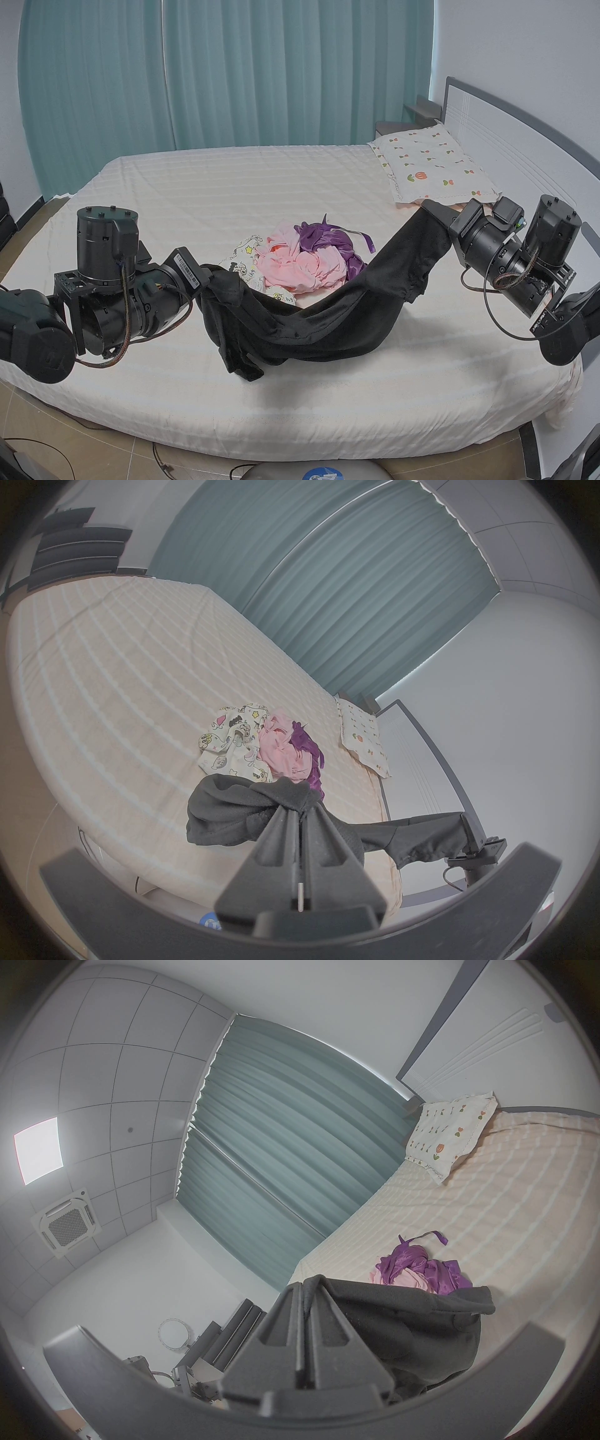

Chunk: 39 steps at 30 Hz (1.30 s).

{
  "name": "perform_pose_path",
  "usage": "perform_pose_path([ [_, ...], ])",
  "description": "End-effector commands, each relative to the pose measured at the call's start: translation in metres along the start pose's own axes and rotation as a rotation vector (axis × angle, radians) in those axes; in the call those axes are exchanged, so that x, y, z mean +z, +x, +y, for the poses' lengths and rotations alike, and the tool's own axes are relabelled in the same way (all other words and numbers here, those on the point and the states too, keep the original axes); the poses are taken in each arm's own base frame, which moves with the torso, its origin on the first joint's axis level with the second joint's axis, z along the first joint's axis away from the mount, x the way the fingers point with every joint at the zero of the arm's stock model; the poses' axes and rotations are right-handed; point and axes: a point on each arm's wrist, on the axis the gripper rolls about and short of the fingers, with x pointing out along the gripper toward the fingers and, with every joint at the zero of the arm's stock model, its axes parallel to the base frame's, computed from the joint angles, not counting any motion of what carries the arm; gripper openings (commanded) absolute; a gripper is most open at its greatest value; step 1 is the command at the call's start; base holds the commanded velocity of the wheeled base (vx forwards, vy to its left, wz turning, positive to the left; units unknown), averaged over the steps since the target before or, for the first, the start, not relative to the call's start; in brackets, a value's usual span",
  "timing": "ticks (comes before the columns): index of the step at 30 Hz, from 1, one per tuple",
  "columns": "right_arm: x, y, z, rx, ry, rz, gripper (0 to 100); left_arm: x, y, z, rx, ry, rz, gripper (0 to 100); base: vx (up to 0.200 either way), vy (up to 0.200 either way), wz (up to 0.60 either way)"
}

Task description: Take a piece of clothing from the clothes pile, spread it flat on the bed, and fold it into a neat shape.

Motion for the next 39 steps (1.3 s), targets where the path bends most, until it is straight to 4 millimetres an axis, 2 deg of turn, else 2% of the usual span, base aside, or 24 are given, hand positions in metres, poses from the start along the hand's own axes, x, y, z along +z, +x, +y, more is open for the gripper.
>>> perform_pose_path([
  [1,-0.001,0.002,-0.001,-0.006,0.000,-0.004,0,0.000,0.001,-0.001,-0.002,-0.011,-0.003,0,0.000,0.200,0.00],
  [17,-0.004,0.005,0.017,0.051,-0.033,-0.002,0,0.015,-0.011,-0.002,-0.023,-0.031,-0.055,0,0.000,0.200,0.00],
  [22,-0.014,0.007,0.023,0.058,-0.041,0.021,0,0.024,-0.016,-0.003,-0.030,-0.042,-0.085,0,0.000,0.200,0.00],
  [28,-0.009,0.015,0.034,0.075,-0.047,-0.008,0,0.030,-0.019,0.000,-0.023,-0.051,-0.109,0,0.000,0.200,0.00],
  [39,-0.009,0.017,0.039,0.091,-0.045,-0.011,0,0.039,-0.027,0.005,-0.040,-0.064,-0.120,0,0.000,0.200,0.00],
])
